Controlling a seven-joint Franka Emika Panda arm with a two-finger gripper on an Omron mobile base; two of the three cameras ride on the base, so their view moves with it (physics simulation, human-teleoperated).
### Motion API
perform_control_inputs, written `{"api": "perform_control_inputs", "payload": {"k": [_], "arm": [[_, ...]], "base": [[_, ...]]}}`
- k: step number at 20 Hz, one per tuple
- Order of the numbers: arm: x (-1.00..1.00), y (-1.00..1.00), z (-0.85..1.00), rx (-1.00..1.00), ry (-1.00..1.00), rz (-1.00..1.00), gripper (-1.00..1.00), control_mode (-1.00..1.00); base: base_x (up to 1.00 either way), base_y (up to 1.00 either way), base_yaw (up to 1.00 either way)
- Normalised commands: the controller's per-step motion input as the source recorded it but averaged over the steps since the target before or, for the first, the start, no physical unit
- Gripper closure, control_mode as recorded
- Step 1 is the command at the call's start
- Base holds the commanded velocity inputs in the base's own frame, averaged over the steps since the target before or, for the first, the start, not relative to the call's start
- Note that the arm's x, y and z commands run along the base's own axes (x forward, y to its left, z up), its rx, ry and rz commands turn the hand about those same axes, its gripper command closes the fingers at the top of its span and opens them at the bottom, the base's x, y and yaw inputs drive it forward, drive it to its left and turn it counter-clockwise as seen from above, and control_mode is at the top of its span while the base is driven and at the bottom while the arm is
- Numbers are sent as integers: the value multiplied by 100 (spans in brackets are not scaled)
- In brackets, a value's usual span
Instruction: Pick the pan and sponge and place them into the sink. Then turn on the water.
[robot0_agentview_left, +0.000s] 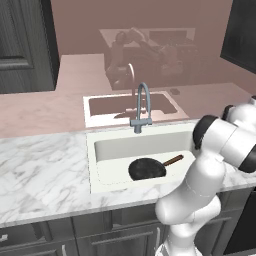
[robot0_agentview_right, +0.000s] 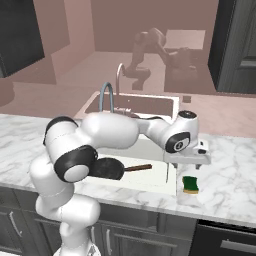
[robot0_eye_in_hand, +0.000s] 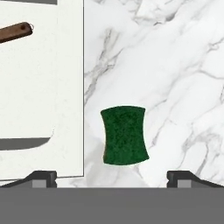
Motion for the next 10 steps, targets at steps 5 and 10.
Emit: {"api": "perform_control_inputs", "payload": {"k": [5, 10], "arm": [[2, -6, -13, 2, 4, 0, -100, -100], [0, -5, -14, 2, 4, 0, -100, -100]], "base": [[0, 0, 0], [0, 0, 0]]}}
